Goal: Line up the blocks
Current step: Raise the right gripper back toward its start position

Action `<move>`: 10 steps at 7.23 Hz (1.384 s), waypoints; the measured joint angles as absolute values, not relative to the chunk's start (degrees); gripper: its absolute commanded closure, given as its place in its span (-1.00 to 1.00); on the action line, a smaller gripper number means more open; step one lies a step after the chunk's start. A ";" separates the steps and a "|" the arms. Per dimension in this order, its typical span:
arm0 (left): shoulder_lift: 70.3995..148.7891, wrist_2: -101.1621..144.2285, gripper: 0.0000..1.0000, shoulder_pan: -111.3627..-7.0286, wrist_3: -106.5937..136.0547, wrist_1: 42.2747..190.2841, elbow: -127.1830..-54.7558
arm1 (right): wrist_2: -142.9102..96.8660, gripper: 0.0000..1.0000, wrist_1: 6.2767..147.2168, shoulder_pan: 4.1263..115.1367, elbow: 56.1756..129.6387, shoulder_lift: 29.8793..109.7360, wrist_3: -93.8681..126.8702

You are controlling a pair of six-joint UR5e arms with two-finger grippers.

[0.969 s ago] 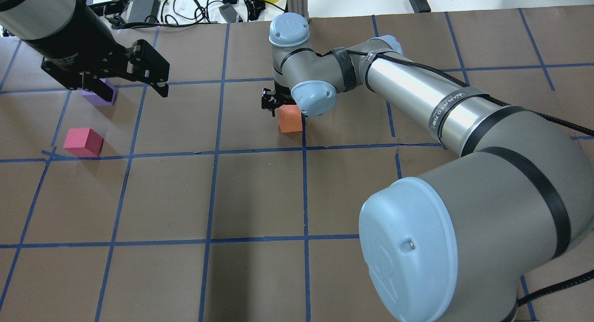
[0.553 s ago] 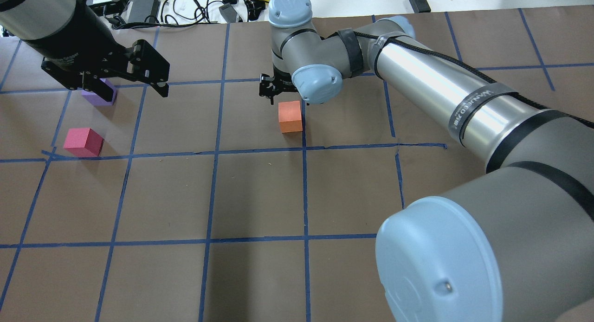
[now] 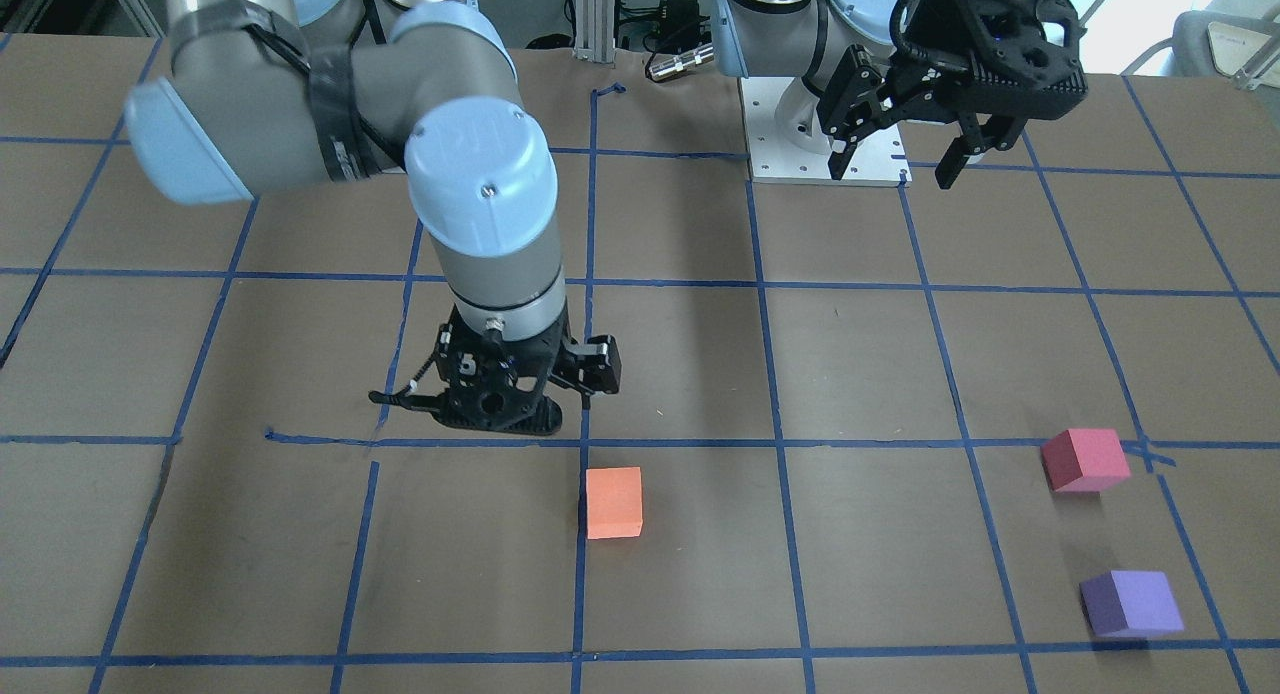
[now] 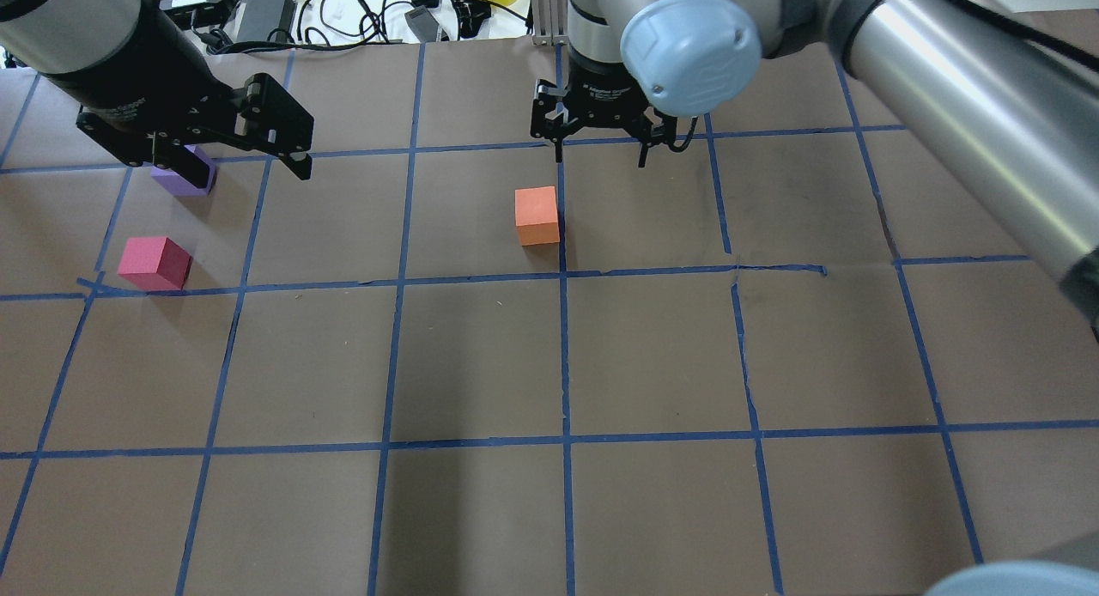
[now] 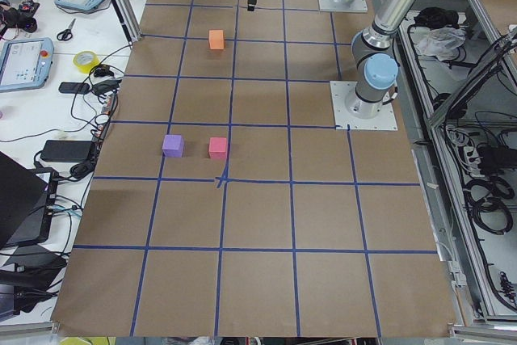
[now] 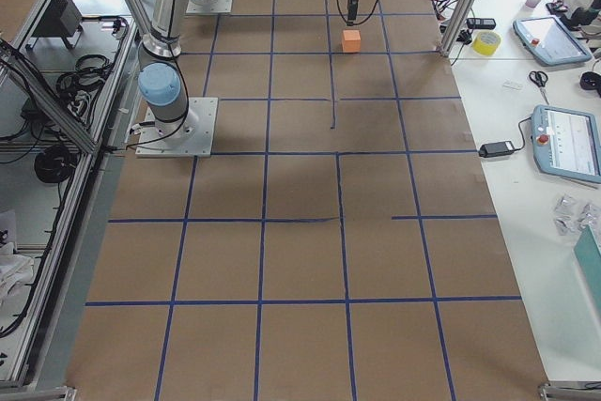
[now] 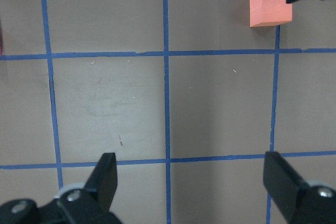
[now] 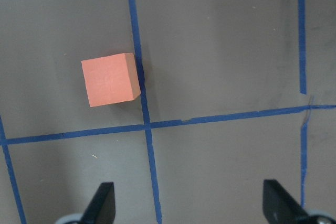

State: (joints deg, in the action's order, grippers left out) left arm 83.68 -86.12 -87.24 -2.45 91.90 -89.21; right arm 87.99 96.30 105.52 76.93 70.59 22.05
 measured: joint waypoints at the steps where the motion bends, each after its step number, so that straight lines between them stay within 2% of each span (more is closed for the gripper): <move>1: 83.65 -86.13 -1.00 -87.21 -2.46 91.89 -89.21 | 88.02 -1.00 94.67 104.10 78.99 74.15 20.93; 4: 83.66 -86.08 -1.00 -87.21 -2.46 91.85 -89.21 | 88.07 -1.00 94.32 98.04 88.48 81.71 12.88; 7: 83.67 -86.12 -1.00 -87.13 -2.72 91.93 -89.21 | 89.75 -1.00 94.05 90.78 90.25 84.15 5.73; 10: 83.67 -86.13 -1.00 -87.18 -2.89 91.96 -89.21 | 92.03 -1.00 93.71 89.96 90.35 87.14 5.27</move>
